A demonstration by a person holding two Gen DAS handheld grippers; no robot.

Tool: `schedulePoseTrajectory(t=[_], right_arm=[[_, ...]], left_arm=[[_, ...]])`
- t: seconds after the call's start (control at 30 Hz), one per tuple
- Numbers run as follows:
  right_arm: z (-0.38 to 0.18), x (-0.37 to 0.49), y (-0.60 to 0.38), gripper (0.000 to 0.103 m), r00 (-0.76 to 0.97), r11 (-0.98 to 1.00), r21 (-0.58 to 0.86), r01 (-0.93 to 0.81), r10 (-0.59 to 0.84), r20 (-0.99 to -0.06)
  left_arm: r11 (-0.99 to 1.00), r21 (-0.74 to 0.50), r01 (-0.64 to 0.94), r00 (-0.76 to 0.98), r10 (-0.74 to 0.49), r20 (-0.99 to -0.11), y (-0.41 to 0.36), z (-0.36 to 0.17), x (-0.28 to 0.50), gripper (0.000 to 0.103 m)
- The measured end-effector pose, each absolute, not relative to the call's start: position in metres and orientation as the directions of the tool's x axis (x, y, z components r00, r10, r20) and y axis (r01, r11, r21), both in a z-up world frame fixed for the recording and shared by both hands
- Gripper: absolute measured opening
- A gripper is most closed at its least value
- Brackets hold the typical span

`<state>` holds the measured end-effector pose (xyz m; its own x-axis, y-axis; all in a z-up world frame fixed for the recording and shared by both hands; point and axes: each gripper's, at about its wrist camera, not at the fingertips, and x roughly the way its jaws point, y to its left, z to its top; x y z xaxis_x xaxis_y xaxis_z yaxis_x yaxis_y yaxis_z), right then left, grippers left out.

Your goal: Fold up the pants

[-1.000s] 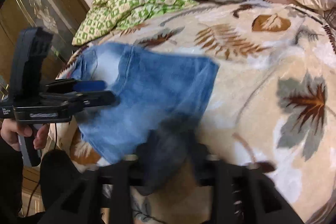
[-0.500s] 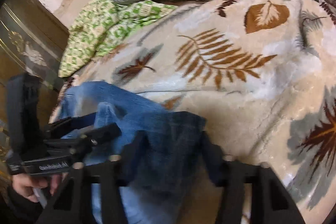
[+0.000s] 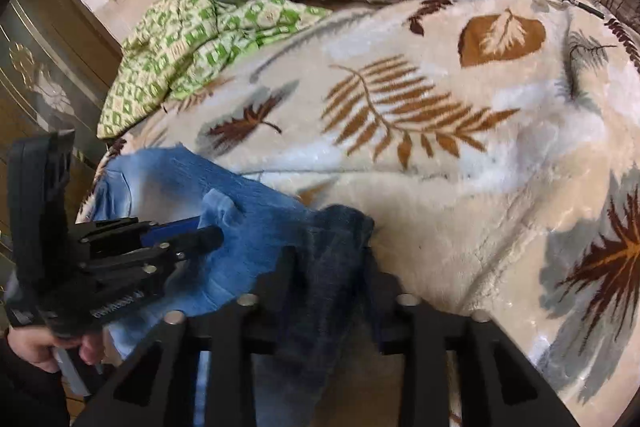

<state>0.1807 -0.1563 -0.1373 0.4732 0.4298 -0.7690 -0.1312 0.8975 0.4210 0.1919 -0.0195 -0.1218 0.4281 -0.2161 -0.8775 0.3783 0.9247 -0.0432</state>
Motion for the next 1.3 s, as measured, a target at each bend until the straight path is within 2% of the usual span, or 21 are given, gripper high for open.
schedulePoseTrajectory(t=[0.03, 0.07, 0.13, 0.33, 0.5, 0.53, 0.57, 0.6, 0.63, 0.67, 0.73, 0.83, 0.93, 1.0, 1.03, 1.1, 1.13, 1.2, 1.23, 1.27, 1.3], right_arm=[[-0.138, 0.179, -0.16, 0.059, 0.469, 0.896, 0.428, -0.12, 0.431, -0.77], [-0.137, 0.176, -0.164, 0.064, 0.463, 0.893, 0.437, -0.109, 0.435, -0.772], [-0.133, 0.166, -0.174, 0.064, 0.465, 0.884, 0.455, -0.106, 0.449, -0.763], [-0.127, 0.116, -0.18, 0.064, 0.416, 0.828, 0.533, -0.173, 0.552, -0.723], [-0.143, 0.097, -0.156, 0.066, 0.374, 0.8, 0.568, -0.192, 0.595, -0.712], [-0.142, 0.096, -0.153, 0.063, 0.376, 0.804, 0.56, -0.199, 0.59, -0.714], [-0.14, 0.095, -0.15, 0.045, 0.373, 0.802, 0.56, -0.206, 0.594, -0.713], [-0.139, 0.095, -0.145, 0.033, 0.357, 0.796, 0.563, -0.222, 0.604, -0.713], [-0.139, 0.095, -0.142, 0.027, 0.356, 0.805, 0.545, -0.233, 0.593, -0.722], [-0.137, 0.093, -0.138, 0.018, 0.369, 0.82, 0.512, -0.255, 0.572, -0.733], [-0.127, 0.088, -0.141, 0.012, 0.394, 0.817, 0.499, -0.289, 0.577, -0.715], [-0.114, 0.086, -0.15, 0.011, 0.428, 0.809, 0.518, -0.28, 0.588, -0.687], [-0.132, 0.089, -0.14, 0.011, 0.373, 0.843, 0.47, -0.264, 0.538, -0.756], [-0.145, 0.09, -0.14, 0.011, 0.374, 0.852, 0.463, -0.243, 0.523, -0.766], [-0.145, 0.091, -0.141, 0.012, 0.376, 0.848, 0.474, -0.239, 0.531, -0.76], [-0.144, 0.093, -0.147, 0.017, 0.362, 0.834, 0.504, -0.223, 0.551, -0.752], [-0.143, 0.094, -0.149, 0.019, 0.354, 0.827, 0.519, -0.215, 0.562, -0.747], [-0.139, 0.094, -0.154, 0.029, 0.354, 0.824, 0.528, -0.205, 0.566, -0.745], [-0.135, 0.093, -0.159, 0.044, 0.365, 0.827, 0.522, -0.207, 0.561, -0.743], [-0.13, 0.093, -0.161, 0.067, 0.38, 0.828, 0.52, -0.208, 0.559, -0.737], [-0.123, 0.094, -0.168, 0.075, 0.418, 0.827, 0.525, -0.203, 0.558, -0.717]], left_arm=[[0.933, -0.013, 0.361, 0.444, -0.184, -0.877, -0.018, -0.116, 0.188, 0.054], [0.939, 0.003, 0.345, 0.457, -0.165, -0.874, -0.013, -0.11, 0.184, 0.079], [0.943, -0.045, 0.329, 0.481, -0.209, -0.852, 0.001, -0.092, 0.172, 0.084], [0.932, -0.203, 0.3, 0.333, -0.302, -0.893, 0.021, -0.085, 0.136, 0.084], [0.933, -0.228, 0.278, 0.232, -0.296, -0.927, 0.009, -0.12, 0.126, 0.082], [0.935, -0.231, 0.27, 0.234, -0.297, -0.926, 0.009, -0.126, 0.125, 0.076], [0.938, -0.203, 0.282, 0.257, -0.278, -0.926, 0.008, -0.127, 0.121, 0.069], [0.935, -0.194, 0.296, 0.265, -0.276, -0.924, 0.006, -0.125, 0.12, 0.06], [0.919, -0.232, 0.32, 0.253, -0.318, -0.914, 0.005, -0.122, 0.118, 0.033], [0.912, -0.246, 0.329, 0.25, -0.336, -0.908, 0.005, -0.118, 0.118, 0.025], [0.895, -0.243, 0.375, 0.294, -0.363, -0.884, 0.006, -0.1, 0.113, 0.024], [0.894, -0.265, 0.361, 0.284, -0.376, -0.882, 0.013, -0.096, 0.113, 0.024], [0.921, -0.206, 0.33, 0.228, -0.29, -0.93, 0.014, -0.129, 0.119, 0.031], [0.919, -0.219, 0.329, 0.252, -0.309, -0.917, 0.016, -0.125, 0.122, 0.031], [0.921, -0.216, 0.325, 0.256, -0.306, -0.917, 0.016, -0.122, 0.121, 0.036], [0.933, -0.16, 0.323, 0.284, -0.257, -0.924, 0.016, -0.113, 0.119, 0.059], [0.938, -0.129, 0.321, 0.302, -0.23, -0.925, 0.016, -0.111, 0.116, 0.077], [0.943, -0.091, 0.32, 0.354, -0.208, -0.912, 0.022, -0.096, 0.107, 0.082], [0.944, -0.095, 0.316, 0.365, -0.213, -0.906, 0.025, -0.09, 0.106, 0.082], [0.949, -0.09, 0.302, 0.383, -0.207, -0.9, 0.03, -0.081, 0.106, 0.083], [0.953, -0.082, 0.293, 0.397, -0.199, -0.896, 0.032, -0.076, 0.106, 0.084]])
